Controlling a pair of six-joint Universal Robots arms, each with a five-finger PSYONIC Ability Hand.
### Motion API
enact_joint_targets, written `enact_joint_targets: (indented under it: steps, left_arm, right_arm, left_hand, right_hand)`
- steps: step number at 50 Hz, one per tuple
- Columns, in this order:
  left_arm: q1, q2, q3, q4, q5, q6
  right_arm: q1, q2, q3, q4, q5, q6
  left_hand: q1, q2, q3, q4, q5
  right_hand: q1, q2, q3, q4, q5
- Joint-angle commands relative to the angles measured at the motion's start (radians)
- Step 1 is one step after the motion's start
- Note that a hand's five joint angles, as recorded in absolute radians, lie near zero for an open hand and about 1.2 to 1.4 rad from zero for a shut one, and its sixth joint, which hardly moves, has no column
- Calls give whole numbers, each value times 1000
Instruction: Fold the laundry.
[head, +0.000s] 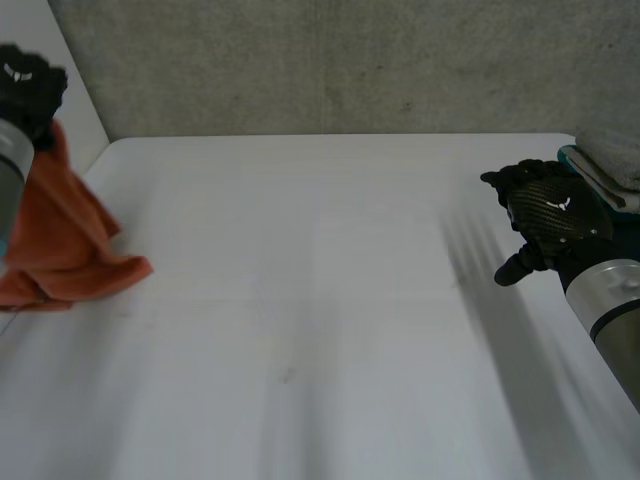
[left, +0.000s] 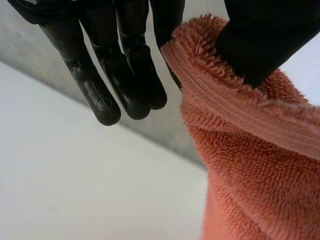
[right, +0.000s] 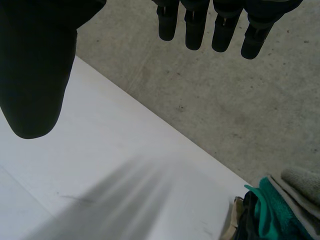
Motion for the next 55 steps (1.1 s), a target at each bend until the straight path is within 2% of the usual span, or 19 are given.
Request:
enact_joint_targets:
  steps: [1, 3, 4, 7, 8, 11, 14, 17, 18, 21, 31, 35, 36, 39, 42, 43, 45, 51, 55]
  left_arm:
    - [-229, 78, 78, -184, -34, -312]
    - [-270, 78, 78, -205, -30, -391]
    - [-312, 75, 70, -213, -22, -478]
    - [-370, 54, 46, -205, -4, -607]
    - [-407, 23, 30, -190, 12, -685]
    - [-473, -52, -2, -149, 48, -818]
    - [-527, -133, -25, -107, 104, -901]
    - [-545, -188, -20, -86, 147, -934]
    - [-544, -208, -28, -90, 161, -930]
    - [-528, -196, -36, -112, 151, -908]
    - [-332, 72, -161, -201, 26, -792]
    - [-263, 152, -270, -257, 6, -681]
    - [-234, 175, -318, -271, 6, -620]
    - [-188, 192, -387, -284, 10, -531]
    - [-125, 187, -464, -267, 42, -440]
    - [-102, 178, -483, -250, 76, -416]
    - [-84, 158, -497, -222, 117, -403]
    - [-34, 45, -478, -124, 294, -416]
    - [-37, -27, -429, -106, 340, -431]
  right_arm:
    - [-17, 3, -4, -2, 0, 0]
    - [-21, 4, -4, -4, 0, -1]
    - [-26, 6, -5, -4, 0, -1]
    - [-32, 9, -8, -2, 0, -1]
    - [-35, 9, -8, -1, 0, -1]
    - [-40, 9, -8, -2, 0, -1]
    - [-43, 17, -10, -4, 0, -3]
    - [-49, 20, -11, -4, 0, -4]
    - [-54, 24, -14, -2, 0, -6]
    - [-55, 32, -19, 1, 0, -8]
    - [-38, 40, -59, 45, -44, -4]
    - [-12, 37, -122, 168, -123, 3]
    - [8, 43, -158, 249, -165, 2]
    - [38, 70, -223, 369, -210, -6]
    - [89, 135, -324, 527, -238, -23]
    - [119, 168, -367, 589, -235, -40]
    - [153, 205, -407, 640, -230, -63]
    - [273, 345, -481, 662, -190, -188]
    - [327, 403, -476, 609, -157, -239]
  left_hand:
    - [256, 203, 208, 198, 273]
    - [256, 203, 208, 198, 273]
    - [256, 203, 208, 198, 273]
    - [256, 203, 208, 198, 273]
    - [256, 203, 208, 198, 273]
    - [256, 203, 208, 198, 273]
    - [244, 192, 197, 187, 262]
    - [-589, -642, -637, -647, -572]
    - [-966, -1019, -1014, -1024, -949]
    - [-966, -1019, -1014, -1024, -949]
    - [-966, -1019, -1014, -1024, -949]
    - [-966, -1019, -1014, -1024, -949]
    - [-966, -1019, -1014, -1024, -949]
    - [-966, -1019, -1014, -1024, -949]
    - [-966, -1019, -1014, -1024, -949]
    - [-966, -1019, -1014, -1024, -949]
    - [-966, -1019, -1014, -1024, -949]
    - [-966, -1019, -1014, -1024, -949]
    - [-966, -1019, -1014, -1024, -949]
  right_hand:
    - [-46, -30, -26, -25, -40]
    - [-46, -30, -26, -25, -40]
    - [-46, -30, -26, -25, -40]
    - [-46, -30, -26, -25, -40]
    - [-46, -30, -26, -25, -40]
    - [-46, -30, -26, -25, -40]
    - [-46, -30, -26, -25, -40]
    - [-46, -30, -26, -25, -40]
    - [-46, -30, -26, -25, -40]
    - [-46, -30, -26, -25, -40]
    - [-46, -30, -26, -25, -40]
    - [-46, -30, -26, -25, -40]
    - [-46, -30, -26, -25, -40]
    - [-46, -30, -26, -25, -40]
    - [-46, -30, -26, -25, -40]
    - [-46, -30, -26, -25, -40]
    - [-46, -30, -26, -25, -40]
    - [-11, 6, 10, 10, -5]
    - [-2, 14, 18, 19, 4]
